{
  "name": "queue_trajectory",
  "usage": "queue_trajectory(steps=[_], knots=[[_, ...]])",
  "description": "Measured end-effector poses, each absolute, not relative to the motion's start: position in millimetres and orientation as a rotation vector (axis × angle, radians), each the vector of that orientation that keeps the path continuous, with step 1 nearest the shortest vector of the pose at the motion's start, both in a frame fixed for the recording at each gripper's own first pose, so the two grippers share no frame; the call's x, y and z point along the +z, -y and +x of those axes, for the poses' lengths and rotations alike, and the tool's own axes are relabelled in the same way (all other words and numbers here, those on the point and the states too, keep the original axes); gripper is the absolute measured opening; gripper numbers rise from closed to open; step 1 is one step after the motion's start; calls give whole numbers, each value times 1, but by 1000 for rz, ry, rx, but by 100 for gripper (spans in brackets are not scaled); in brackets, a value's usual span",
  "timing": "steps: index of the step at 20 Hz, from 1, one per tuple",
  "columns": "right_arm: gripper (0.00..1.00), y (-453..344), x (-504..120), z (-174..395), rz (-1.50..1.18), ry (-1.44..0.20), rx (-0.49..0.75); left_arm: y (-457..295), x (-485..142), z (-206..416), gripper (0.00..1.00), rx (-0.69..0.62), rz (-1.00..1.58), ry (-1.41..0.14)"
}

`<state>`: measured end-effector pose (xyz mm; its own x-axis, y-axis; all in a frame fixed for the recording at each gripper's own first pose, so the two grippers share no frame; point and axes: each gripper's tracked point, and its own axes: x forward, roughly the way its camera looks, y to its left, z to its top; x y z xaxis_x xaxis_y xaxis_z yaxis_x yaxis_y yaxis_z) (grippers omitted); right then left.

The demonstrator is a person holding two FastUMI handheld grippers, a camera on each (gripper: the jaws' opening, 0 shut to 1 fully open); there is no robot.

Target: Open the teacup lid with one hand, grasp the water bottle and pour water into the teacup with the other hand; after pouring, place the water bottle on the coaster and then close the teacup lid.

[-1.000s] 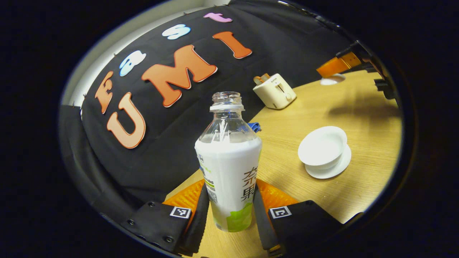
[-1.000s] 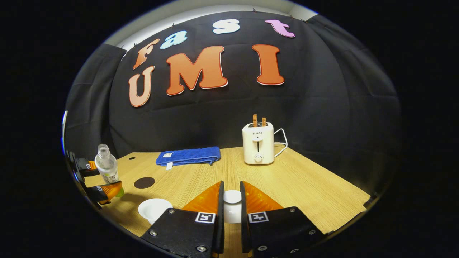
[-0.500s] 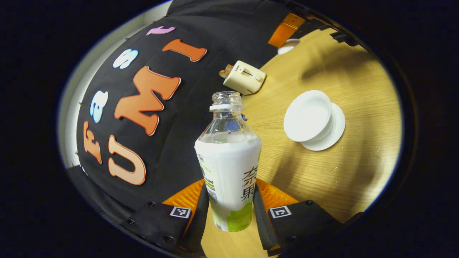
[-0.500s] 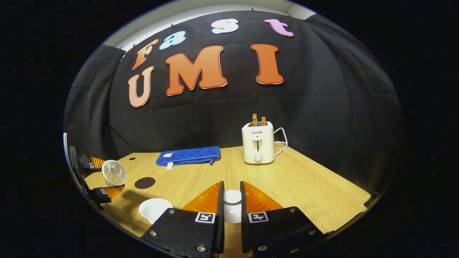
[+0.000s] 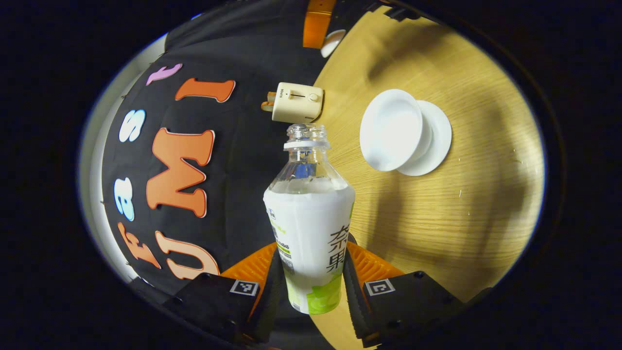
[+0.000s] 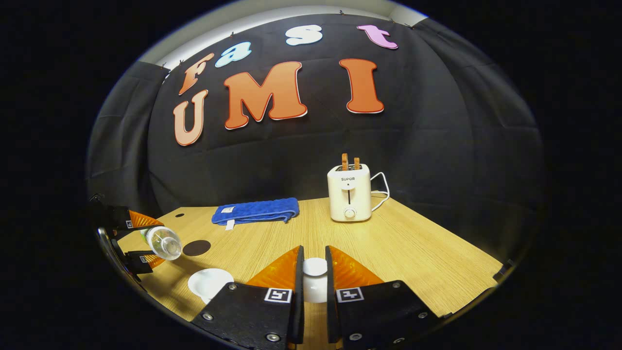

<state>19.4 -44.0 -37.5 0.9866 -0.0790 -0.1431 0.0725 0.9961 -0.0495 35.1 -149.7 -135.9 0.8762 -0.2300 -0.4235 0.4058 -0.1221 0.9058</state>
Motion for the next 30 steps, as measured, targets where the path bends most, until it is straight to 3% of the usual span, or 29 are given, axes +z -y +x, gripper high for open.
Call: queue_trajectory(steps=[30], knots=[[19,35,-48,19,-76,-182,-53,177,-129,47,64,-671,2183,-70]])
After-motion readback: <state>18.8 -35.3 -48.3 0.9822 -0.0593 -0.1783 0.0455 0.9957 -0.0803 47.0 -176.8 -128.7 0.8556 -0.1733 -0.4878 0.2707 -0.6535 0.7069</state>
